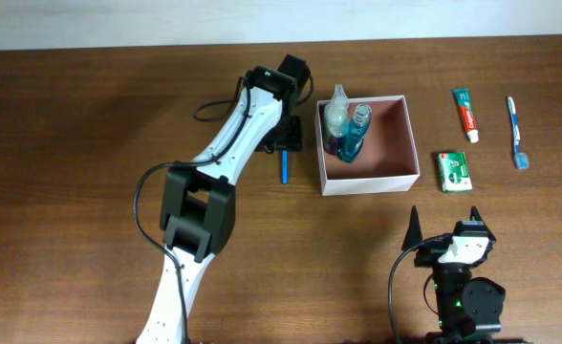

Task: Pack container
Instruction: 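Lower the left gripper and close it on the blue razor handle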

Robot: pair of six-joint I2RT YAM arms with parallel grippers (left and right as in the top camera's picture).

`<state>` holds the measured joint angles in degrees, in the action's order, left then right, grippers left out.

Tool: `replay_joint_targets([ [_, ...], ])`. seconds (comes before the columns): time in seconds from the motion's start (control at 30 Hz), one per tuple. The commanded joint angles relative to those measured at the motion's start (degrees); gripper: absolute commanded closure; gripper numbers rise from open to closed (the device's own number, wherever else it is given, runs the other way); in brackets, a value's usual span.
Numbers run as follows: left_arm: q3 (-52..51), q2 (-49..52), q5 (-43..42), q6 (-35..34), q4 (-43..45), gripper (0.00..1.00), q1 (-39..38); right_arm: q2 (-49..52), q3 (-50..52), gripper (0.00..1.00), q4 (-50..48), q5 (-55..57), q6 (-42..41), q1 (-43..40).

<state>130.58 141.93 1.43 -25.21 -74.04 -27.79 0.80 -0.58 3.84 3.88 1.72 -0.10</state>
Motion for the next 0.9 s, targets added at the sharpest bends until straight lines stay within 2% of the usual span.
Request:
replay_joint_targets([
  [0.0, -0.5, 1.5, -0.8, -0.9, 0.1, 0.34, 0.2, -0.4, 0.3, 0.01, 0.3, 1.1, 0.0, 0.5],
  [0.87, -0.5, 5.4, -1.9, -0.9, 0.5, 0.35, 0.2, -0.4, 0.3, 0.01, 0.3, 1.1, 0.0, 0.5],
])
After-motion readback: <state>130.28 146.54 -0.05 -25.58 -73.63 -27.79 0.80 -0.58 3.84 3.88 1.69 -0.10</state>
